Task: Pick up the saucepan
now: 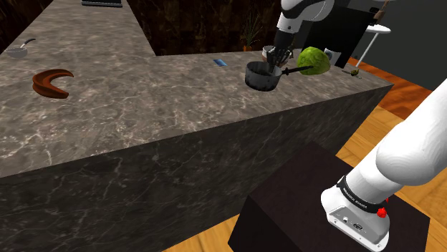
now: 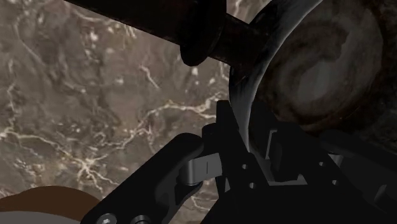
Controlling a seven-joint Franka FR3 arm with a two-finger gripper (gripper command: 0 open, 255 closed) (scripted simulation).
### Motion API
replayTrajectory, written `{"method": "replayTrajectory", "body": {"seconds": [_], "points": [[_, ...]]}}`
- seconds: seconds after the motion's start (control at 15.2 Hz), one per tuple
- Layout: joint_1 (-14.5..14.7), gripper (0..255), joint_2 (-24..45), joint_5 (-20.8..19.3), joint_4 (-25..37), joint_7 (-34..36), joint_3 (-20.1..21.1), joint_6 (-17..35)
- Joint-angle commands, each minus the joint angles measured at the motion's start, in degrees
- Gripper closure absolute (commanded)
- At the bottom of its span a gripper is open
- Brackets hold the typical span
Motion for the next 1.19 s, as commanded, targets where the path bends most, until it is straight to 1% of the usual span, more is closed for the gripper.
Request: {"method": "replayTrajectory", "body": {"seconds": [0.0, 0.4, 1.12], "points": [[0.0, 255, 0.01, 0.0, -0.02, 0.0, 0.0, 0.04], [-0.01, 255, -0.03, 0.0, -0.2, -0.03, -0.01, 0.17], [0.02, 255, -1.59, -0.56, 6.56, 0.74, 0.04, -8.07]]}}
